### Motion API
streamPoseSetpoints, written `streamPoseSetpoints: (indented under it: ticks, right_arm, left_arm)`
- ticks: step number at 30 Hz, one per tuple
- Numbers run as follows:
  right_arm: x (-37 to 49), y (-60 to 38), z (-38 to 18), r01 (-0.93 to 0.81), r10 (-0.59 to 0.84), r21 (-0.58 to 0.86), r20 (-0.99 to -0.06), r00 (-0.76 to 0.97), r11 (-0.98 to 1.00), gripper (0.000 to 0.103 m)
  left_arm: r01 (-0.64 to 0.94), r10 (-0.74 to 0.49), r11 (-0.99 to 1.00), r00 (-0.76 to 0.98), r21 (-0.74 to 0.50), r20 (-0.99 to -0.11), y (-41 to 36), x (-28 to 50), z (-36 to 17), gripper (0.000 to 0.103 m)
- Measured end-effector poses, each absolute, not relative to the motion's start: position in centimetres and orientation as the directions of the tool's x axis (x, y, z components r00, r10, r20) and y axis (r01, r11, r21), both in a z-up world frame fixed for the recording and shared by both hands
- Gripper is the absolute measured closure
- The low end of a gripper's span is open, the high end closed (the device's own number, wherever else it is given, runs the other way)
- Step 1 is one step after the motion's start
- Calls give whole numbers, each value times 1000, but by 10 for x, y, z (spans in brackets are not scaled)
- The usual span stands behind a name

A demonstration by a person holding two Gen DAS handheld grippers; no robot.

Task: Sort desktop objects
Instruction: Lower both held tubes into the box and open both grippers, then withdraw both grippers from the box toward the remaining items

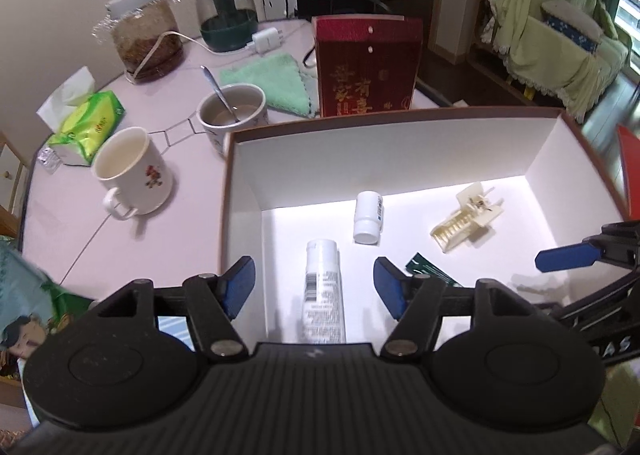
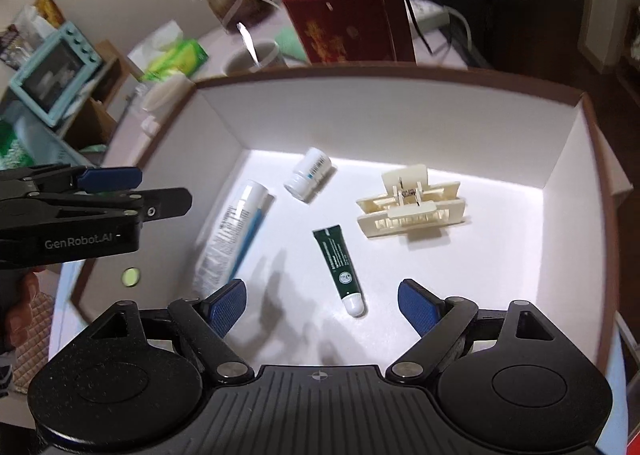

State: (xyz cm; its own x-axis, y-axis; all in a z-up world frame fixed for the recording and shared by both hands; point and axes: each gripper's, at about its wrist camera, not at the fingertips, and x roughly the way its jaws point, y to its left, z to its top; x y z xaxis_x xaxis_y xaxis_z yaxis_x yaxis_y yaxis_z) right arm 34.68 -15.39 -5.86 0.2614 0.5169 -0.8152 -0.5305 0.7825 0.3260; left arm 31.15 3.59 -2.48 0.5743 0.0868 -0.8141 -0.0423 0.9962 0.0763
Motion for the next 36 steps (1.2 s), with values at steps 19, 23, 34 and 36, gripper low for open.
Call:
streamPoseSetpoints:
  ticks: [19, 23, 34, 36]
  right_arm:
    - [203, -194, -25, -693, 725, 418, -653, 219, 587, 47]
    - [177, -182, -58, -682, 712, 466, -693, 116, 564, 79]
    - [146, -143, -81, -710, 722, 523, -691, -31, 471, 79]
    - [132, -139, -84, -733, 711, 513, -701, -56, 448, 79]
  left_arm:
    - [-147, 141, 987, 619, 62, -773, 58, 144, 17, 36]
    - [-176, 149, 983, 601, 52, -786, 65, 123, 10, 36]
    - [-218, 166, 975, 578, 45, -799, 79, 78, 3, 36]
    - [-222, 164, 974, 572, 42, -803, 82, 73, 0, 36]
